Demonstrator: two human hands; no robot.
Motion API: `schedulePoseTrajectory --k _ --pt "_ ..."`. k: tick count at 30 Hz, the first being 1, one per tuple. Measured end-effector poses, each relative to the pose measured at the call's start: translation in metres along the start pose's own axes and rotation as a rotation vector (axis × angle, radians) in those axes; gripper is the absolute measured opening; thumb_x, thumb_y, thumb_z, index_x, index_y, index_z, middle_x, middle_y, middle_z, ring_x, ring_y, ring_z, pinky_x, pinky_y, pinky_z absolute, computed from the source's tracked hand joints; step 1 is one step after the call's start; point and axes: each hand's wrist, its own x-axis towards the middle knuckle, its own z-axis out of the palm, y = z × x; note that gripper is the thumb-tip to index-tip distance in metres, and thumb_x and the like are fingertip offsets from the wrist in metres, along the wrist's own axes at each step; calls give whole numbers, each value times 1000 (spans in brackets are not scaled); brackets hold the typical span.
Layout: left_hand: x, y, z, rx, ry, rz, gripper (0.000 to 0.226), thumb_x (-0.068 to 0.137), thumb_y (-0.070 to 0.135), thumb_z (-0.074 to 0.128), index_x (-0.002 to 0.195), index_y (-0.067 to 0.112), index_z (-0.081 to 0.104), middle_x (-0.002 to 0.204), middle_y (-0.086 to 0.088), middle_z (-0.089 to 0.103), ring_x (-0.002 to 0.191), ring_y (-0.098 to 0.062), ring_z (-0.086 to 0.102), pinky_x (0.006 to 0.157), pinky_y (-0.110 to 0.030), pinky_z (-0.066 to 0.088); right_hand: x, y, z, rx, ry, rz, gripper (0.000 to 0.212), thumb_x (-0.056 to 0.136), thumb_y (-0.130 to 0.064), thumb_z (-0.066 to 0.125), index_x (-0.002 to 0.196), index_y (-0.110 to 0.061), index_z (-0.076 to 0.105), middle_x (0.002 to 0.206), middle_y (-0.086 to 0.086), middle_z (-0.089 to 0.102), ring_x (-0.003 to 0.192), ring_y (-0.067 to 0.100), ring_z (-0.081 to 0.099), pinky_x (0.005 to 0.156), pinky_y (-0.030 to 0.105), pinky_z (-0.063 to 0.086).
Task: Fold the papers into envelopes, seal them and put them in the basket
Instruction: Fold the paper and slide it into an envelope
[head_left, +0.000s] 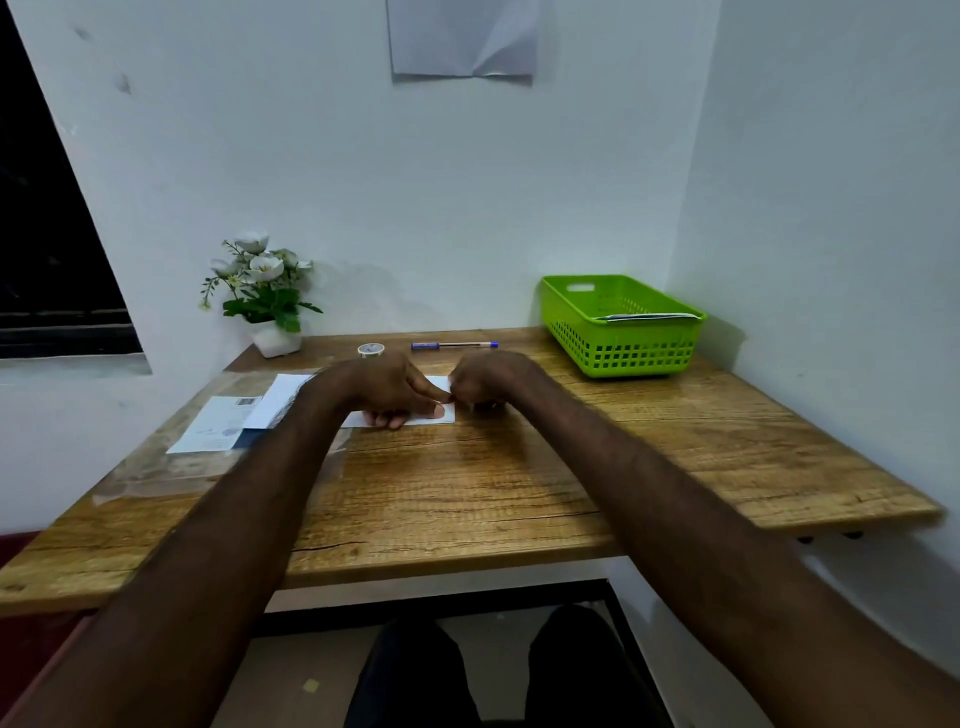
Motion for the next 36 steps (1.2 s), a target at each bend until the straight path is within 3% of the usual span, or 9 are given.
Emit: schedulePoseTrajectory --k 4,8,13,17,21,24,28,33,36 --pt "0 1 0 -15 -11 -8 33 94 39 72 126 36 71 58 -3 67 46 -11 57 49 -23 49 4 -3 2 32 24 36 26 102 -31 51 117 -16 67 119 4 66 104 23 65 98 41 54" --pt "0 1 -1 -26 -25 -4 28 93 37 73 121 37 73 60 -4 69 48 -11 58 51 -24 51 7 -2 2 27 28 27 20 101 -32 52 107 -18 65 121 5 66 99 22 64 95 39 54" --pt "-2 -1 -3 -48 -28 27 18 89 38 77 107 40 80 65 -3 73 53 -8 62 53 -23 53 12 -1 7 0 50 12 33 100 -35 51 121 -15 67 129 7 65 107 25 63 99 41 52" --pt "-2 -6 -8 -39 174 39 8 84 33 82 82 25 83 59 -2 70 50 -11 61 49 -22 51 13 13 8 143 18 -35 34 97 -39 52 100 -10 69 102 9 73 72 23 66 70 32 55" --pt "6 -5 -15 19 391 42 14 85 30 82 71 26 78 64 7 72 63 -8 63 55 -25 49 9 26 9 293 -34 -40 42 96 -50 59 102 -10 67 77 9 66 53 19 58 49 25 49" --pt "17 3 -18 89 391 44 5 87 29 79 87 25 81 87 4 77 86 -16 67 72 -32 51 6 25 9 326 -27 -29 44 96 -50 61 109 -8 66 76 9 65 55 19 58 50 25 49" --pt "37 10 -5 177 286 40 28 95 30 72 117 14 76 118 -4 73 101 -17 62 85 -29 46 4 25 9 344 -28 -14 40 98 -48 61 104 -8 65 71 7 63 52 17 56 47 23 46" --pt "44 8 4 283 295 12 34 100 44 59 98 14 74 100 -4 69 101 -25 63 81 -33 43 5 25 10 344 -26 -7 37 100 -46 58 94 -10 63 67 7 60 48 16 54 44 22 46" --pt "42 2 7 199 326 30 31 100 45 60 88 17 68 93 -7 66 102 -28 63 79 -34 42 4 23 11 353 -12 -12 37 100 -45 58 84 -12 62 61 5 59 42 15 52 43 21 44"
